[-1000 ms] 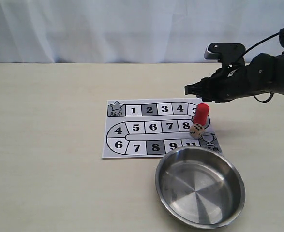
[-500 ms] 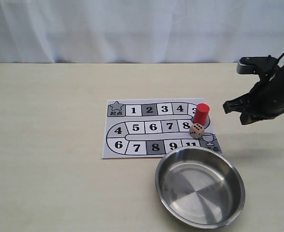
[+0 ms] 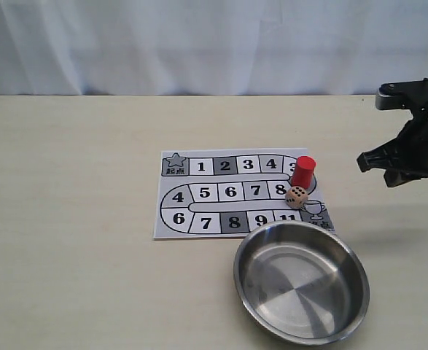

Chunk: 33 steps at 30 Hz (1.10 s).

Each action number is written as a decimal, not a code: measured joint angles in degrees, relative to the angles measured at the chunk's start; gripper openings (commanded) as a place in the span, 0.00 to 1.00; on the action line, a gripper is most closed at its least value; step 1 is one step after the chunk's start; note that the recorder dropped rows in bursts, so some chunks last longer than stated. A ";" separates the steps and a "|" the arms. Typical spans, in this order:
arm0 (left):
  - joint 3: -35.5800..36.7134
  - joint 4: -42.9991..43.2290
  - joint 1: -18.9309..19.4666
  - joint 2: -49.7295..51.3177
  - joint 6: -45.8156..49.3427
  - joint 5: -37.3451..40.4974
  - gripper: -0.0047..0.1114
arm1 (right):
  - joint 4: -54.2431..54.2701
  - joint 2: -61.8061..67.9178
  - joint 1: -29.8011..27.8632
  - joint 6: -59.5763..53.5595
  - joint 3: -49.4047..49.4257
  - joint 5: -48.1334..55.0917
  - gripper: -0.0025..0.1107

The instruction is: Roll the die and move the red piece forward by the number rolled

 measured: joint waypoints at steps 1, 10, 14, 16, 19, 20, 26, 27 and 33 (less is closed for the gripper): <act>0.00 0.00 0.00 0.00 0.00 0.00 0.04 | 0.00 -0.08 0.00 0.00 0.00 0.14 0.06; 0.00 0.00 0.00 0.00 0.00 0.00 0.04 | 0.00 -5.96 0.00 1.44 0.00 4.08 0.06; 0.00 0.00 0.00 0.00 0.00 0.00 0.04 | 0.00 -12.95 0.00 1.44 0.48 6.32 0.06; 0.00 0.00 0.00 0.00 0.00 0.00 0.04 | 0.00 -17.35 0.00 1.47 1.88 6.67 0.06; 0.00 0.00 0.00 0.00 0.00 0.00 0.04 | 0.00 -24.33 0.00 1.47 4.60 7.03 0.06; 0.00 0.00 0.00 0.00 0.00 0.00 0.04 | 0.00 -27.46 0.00 1.47 5.81 7.01 0.06; 0.00 0.00 0.00 0.00 0.00 0.00 0.04 | 0.00 -40.04 0.00 1.57 10.54 7.15 0.06; 0.00 0.00 0.00 0.00 0.00 0.00 0.04 | 0.00 -42.49 0.00 1.57 11.34 7.15 0.06; 0.00 0.00 0.00 0.00 0.00 0.00 0.04 | 0.00 -57.21 0.00 1.57 15.08 7.73 0.06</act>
